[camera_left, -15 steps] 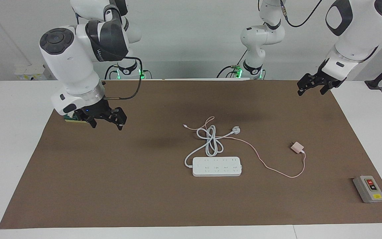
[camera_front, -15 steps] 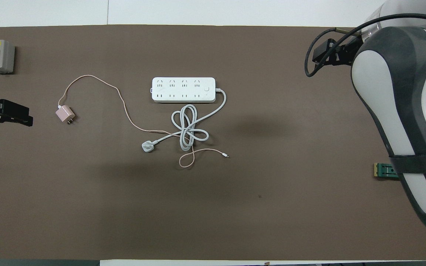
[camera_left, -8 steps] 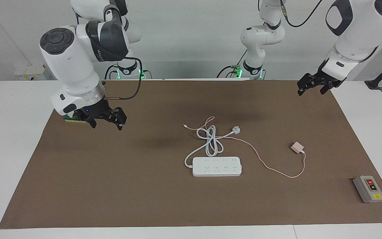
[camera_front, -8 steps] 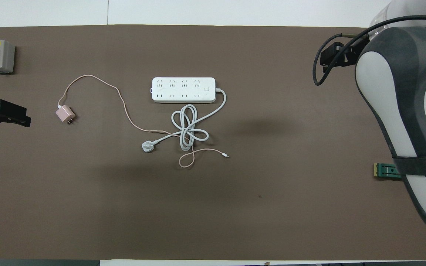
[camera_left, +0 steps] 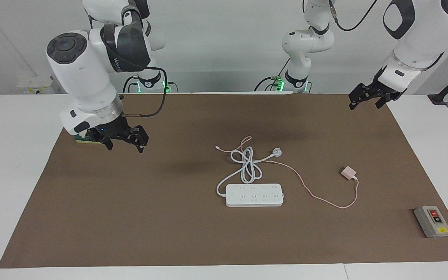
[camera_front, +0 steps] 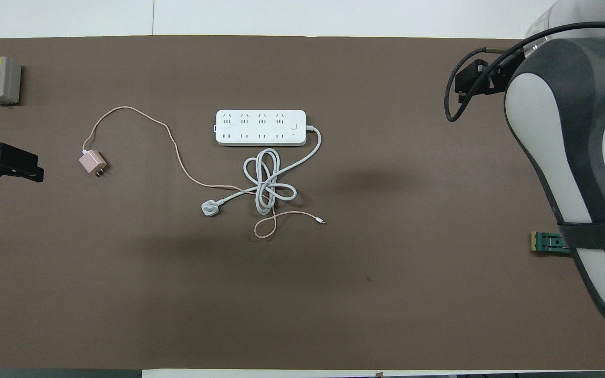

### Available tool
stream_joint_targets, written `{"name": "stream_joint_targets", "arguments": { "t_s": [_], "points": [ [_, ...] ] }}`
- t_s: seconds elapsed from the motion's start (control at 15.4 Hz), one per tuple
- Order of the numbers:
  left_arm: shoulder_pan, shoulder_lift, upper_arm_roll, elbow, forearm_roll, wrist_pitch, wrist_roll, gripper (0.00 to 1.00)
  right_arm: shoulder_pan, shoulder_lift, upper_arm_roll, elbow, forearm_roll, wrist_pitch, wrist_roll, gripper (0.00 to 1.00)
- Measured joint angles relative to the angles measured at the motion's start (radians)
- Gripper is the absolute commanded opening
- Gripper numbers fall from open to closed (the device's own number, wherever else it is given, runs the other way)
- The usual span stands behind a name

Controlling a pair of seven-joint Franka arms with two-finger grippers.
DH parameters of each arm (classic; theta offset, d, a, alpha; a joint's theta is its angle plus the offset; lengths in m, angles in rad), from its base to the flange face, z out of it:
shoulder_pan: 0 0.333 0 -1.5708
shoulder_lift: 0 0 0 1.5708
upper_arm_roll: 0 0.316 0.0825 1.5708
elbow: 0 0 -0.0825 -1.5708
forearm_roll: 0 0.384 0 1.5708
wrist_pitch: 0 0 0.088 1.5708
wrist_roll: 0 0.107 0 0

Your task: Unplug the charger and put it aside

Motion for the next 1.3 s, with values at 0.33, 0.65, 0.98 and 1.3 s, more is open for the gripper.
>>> {"name": "stream_joint_targets", "arguments": {
  "t_s": [0.33, 0.65, 0.98, 1.3],
  "points": [
    [0.0, 0.0, 0.0, 0.0, 0.0, 0.0, 0.0, 1.0, -0.028, -0.052, -0.002, -0.011, -0.049, -0.038, -0.187, 1.0],
    [0.0, 0.0, 0.0, 0.0, 0.0, 0.0, 0.0, 1.0, -0.083, -0.233, 0.001, -0.109, -0.051, -0.08, -0.305, 1.0],
    [0.0, 0.0, 0.0, 0.0, 0.0, 0.0, 0.0, 1.0, -0.077, -0.226, 0.007, -0.132, -0.051, -0.082, -0.305, 1.0],
    [0.0, 0.0, 0.0, 0.0, 0.0, 0.0, 0.0, 1.0, -0.08, -0.243, 0.006, -0.14, -0.051, -0.226, -0.315, 1.0]
  ]
}}
